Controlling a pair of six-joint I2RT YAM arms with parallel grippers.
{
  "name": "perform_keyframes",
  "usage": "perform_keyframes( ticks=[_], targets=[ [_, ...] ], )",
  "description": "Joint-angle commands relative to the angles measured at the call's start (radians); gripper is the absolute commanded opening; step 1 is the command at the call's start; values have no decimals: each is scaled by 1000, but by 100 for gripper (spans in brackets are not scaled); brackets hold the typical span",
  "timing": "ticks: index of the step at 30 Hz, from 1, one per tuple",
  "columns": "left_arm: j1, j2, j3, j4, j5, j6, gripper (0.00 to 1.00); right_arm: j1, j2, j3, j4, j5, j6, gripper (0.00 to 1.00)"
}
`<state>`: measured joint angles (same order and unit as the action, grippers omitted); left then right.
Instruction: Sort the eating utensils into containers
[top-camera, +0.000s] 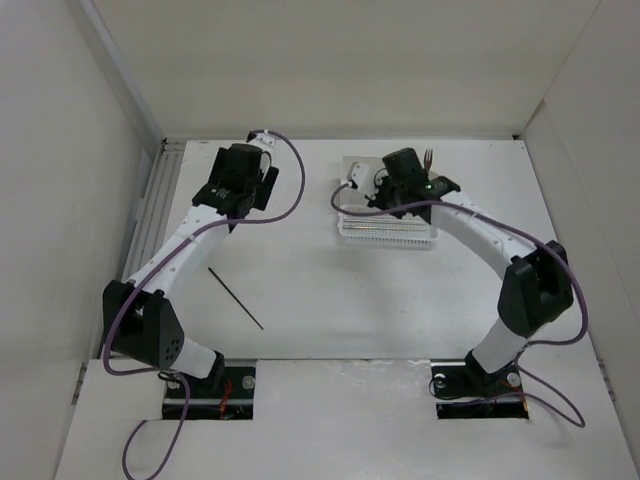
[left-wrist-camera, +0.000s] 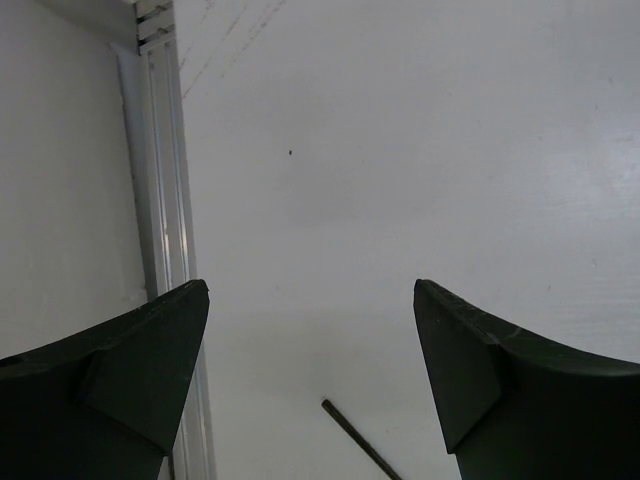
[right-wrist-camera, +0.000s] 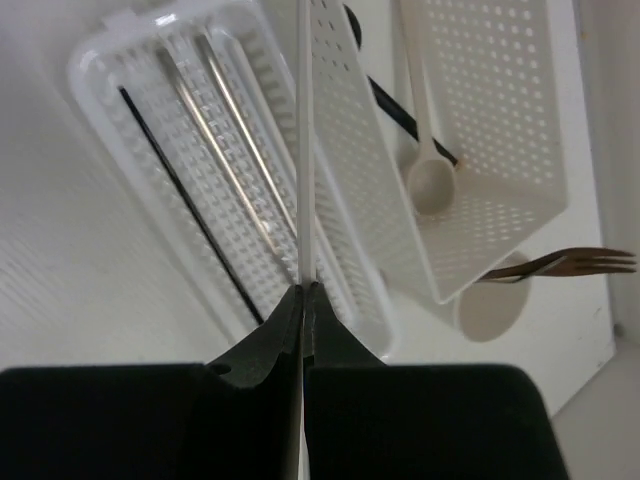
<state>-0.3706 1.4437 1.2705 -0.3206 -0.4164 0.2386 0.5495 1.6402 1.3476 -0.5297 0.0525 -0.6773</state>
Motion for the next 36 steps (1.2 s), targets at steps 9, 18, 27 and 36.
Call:
perform_keyframes(
  ticks=[9,18,27,36],
  targets=[
    [27,-88,-76,-166,225,226,81,-106,248,315,-254,-244,-485,0],
    [36,-120,-152,-235,372,382,76,-115,193,153,-182,-304,-464,0],
    [36,-264,-388,-271,499,814,71,-115,225,162,-148,-264,-413,47],
    [36,-433,-572,-425,604,1473,74,-115,77,70,-1,-246,-344,55]
  ],
)
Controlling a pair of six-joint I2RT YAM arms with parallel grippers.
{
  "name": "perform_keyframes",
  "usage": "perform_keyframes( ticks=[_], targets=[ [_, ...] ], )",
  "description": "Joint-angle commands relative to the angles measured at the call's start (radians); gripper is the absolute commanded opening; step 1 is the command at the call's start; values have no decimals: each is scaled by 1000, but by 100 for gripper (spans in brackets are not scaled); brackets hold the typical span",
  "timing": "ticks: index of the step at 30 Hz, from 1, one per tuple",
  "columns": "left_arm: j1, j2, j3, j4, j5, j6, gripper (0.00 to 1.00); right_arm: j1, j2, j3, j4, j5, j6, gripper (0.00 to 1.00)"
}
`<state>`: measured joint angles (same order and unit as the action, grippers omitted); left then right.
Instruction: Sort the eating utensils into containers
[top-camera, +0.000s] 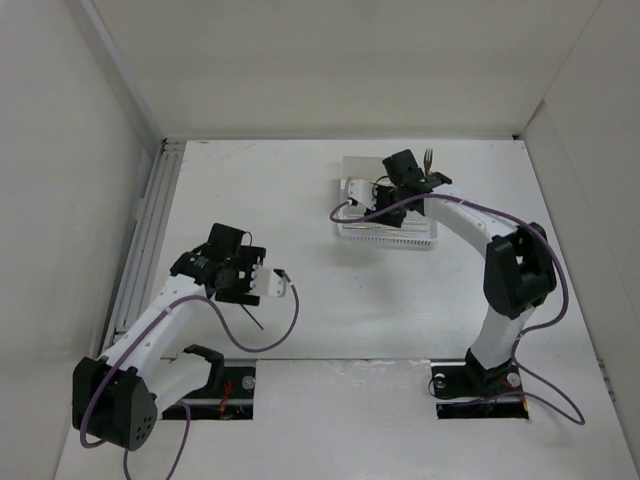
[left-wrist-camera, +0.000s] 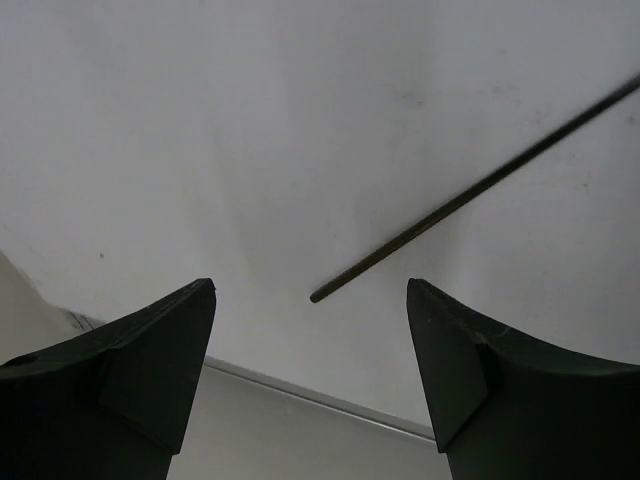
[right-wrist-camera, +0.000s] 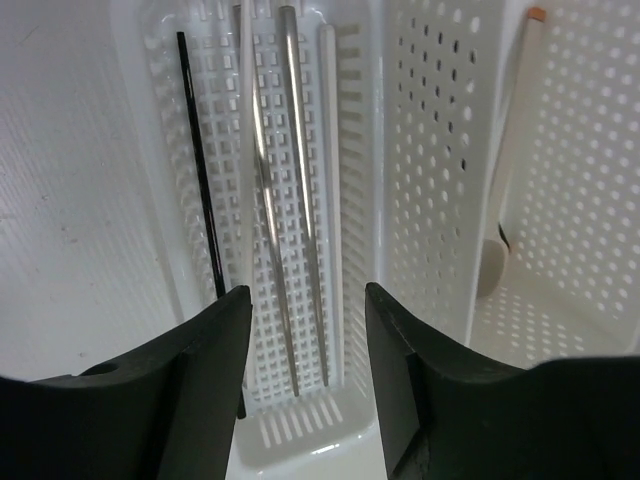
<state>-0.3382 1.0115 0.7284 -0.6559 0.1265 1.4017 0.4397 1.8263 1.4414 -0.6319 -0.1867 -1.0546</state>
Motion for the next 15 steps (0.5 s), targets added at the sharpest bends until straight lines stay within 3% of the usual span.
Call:
perform_keyframes(
  ticks=[1,5,9,11,15],
  targets=[
    [4,18,-30,-99,73,344,74,-6,-133,-38,119,-7,33,55],
    [4,134,48,-138,121,402,71,-6,-277,-120,211,-54,64,55],
    [24,306,143,-276,133,471,65,-15,-369,-202,291,-88,85,55],
    [37,347,184,-365,124,537,64,-15,-397,-248,333,-88,85,55],
    [47,372,184,-379,104,569,63,-24,-426,-282,353,-88,94,55]
  ],
)
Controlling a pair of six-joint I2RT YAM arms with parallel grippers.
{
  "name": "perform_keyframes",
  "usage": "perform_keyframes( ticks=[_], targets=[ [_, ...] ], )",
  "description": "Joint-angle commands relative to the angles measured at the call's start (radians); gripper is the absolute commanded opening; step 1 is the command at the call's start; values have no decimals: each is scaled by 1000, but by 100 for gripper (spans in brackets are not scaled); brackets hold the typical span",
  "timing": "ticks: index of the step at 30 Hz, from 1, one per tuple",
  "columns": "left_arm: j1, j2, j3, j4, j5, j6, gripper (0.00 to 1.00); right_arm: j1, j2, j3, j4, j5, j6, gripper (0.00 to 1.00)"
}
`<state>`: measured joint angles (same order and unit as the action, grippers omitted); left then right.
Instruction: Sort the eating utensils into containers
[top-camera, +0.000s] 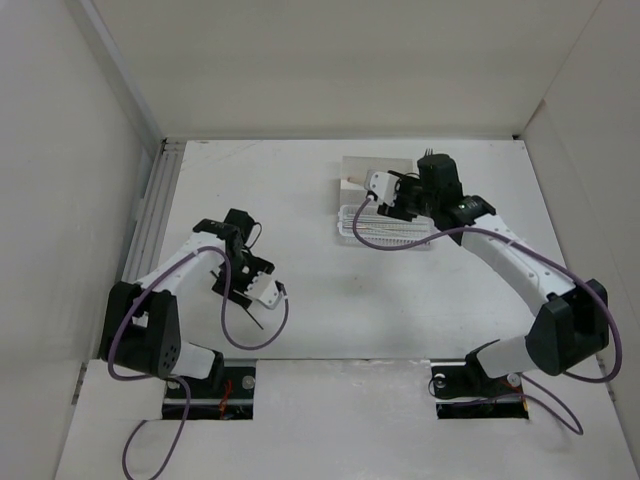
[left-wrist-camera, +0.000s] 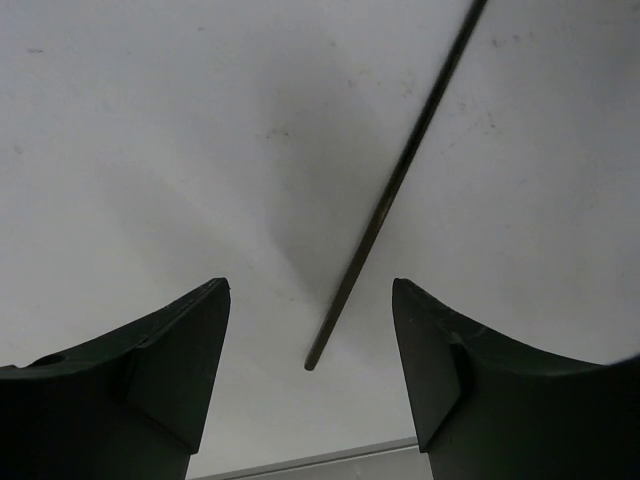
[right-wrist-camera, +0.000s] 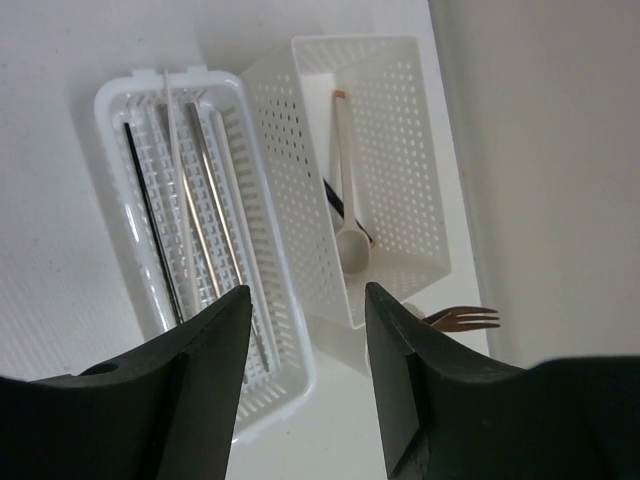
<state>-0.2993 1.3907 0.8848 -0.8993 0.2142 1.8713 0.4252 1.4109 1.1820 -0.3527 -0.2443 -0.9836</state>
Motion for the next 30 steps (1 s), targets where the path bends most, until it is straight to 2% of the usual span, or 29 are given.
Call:
perform_keyframes(
  ticks=[1,6,12,16,22,26,27,30],
  targets=[
    [8,-7,8,-127,1,126,63,-9,-10,-31,64,-30,23,55],
    [8,-47,-84,-87,-65,160,61,-29,-10,-41,64,-30,23,55],
    [8,-82,-188,124,-47,121,50,-29,-1,-30,75,-39,23,55],
    [17,-82,-228,207,-61,109,42,-39,8,-21,75,-49,23,55],
    [37,-62,-277,208,-95,140,32,-39,8,-21,75,-38,33,55],
    [46,-62,-314,238,-107,140,16,-39,-12,-21,75,-27,42,55],
    [46,-62,-314,238,-98,140,0,-39,-12,-21,75,-27,42,55],
    [46,-62,-314,247,-47,63,0,-39,-23,-21,84,-18,42,55]
  ],
)
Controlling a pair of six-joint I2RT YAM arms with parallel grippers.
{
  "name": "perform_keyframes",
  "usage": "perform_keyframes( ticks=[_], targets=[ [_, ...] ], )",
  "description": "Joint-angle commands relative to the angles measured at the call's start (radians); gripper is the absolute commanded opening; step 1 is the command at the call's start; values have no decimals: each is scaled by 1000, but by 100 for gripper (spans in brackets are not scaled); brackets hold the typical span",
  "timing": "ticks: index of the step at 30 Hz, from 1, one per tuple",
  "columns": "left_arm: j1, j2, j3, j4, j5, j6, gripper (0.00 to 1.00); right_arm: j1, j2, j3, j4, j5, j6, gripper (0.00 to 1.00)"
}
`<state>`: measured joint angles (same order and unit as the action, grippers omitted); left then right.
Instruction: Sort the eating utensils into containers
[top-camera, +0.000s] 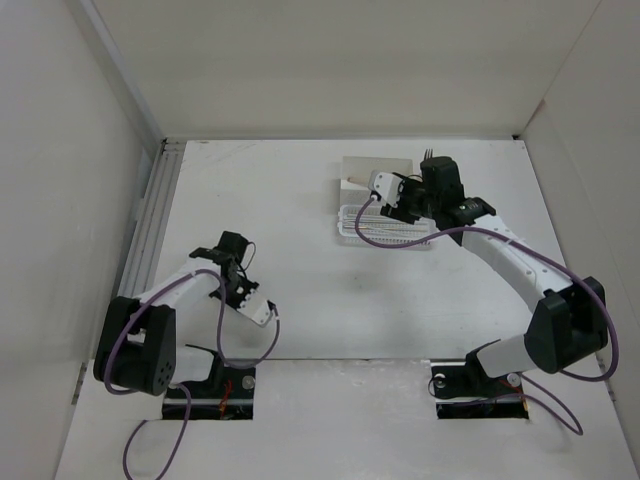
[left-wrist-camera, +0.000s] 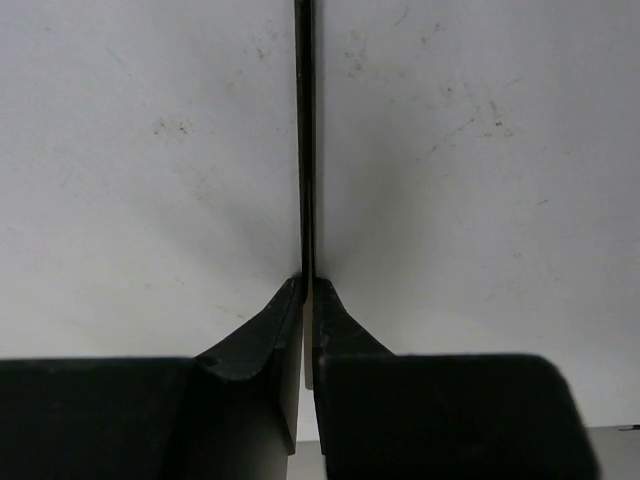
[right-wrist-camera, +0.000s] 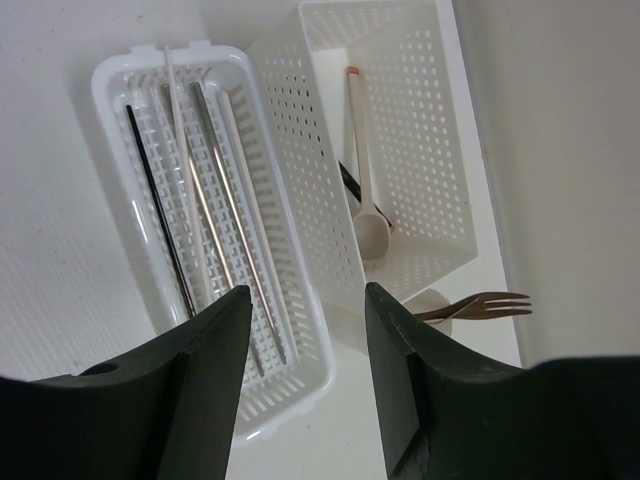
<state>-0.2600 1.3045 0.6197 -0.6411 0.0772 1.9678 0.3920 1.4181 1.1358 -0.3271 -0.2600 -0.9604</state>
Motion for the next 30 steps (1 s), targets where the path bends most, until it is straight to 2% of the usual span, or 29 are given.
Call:
perform_keyframes(
  ticks=[1,3,4,8,13,16,21,22,25,26,27,30],
  targets=[
    [7,24,-23,-2,107,-71,0,-5,-41,25,59,-2,28,55],
    [7,35,11,27,140,-179,0,-5,-41,25,72,8,55,55],
    [7,35,32,27,166,-281,0,-15,-51,25,72,8,74,55],
    [21,45,176,37,229,-464,0,-65,-79,25,143,34,185,52],
    [10,68,342,-26,263,-601,0,-93,-139,16,212,97,273,50],
    [-1,81,434,-54,253,-664,0,-102,-162,28,235,188,314,50],
    [-151,191,624,-69,219,-875,0,-146,-203,48,295,355,422,49],
    [-178,223,719,-78,219,-906,0,-147,-215,59,295,381,440,49],
    [-292,373,875,-121,167,-1009,0,-166,-244,81,295,483,473,49],
    [-317,415,987,-133,153,-1029,0,-179,-255,81,295,498,486,49],
    [-359,497,1044,-147,144,-1052,0,-189,-274,81,295,498,499,49],
    [-410,613,1270,-199,144,-1124,0,-220,-303,81,295,498,499,50]
  ],
)
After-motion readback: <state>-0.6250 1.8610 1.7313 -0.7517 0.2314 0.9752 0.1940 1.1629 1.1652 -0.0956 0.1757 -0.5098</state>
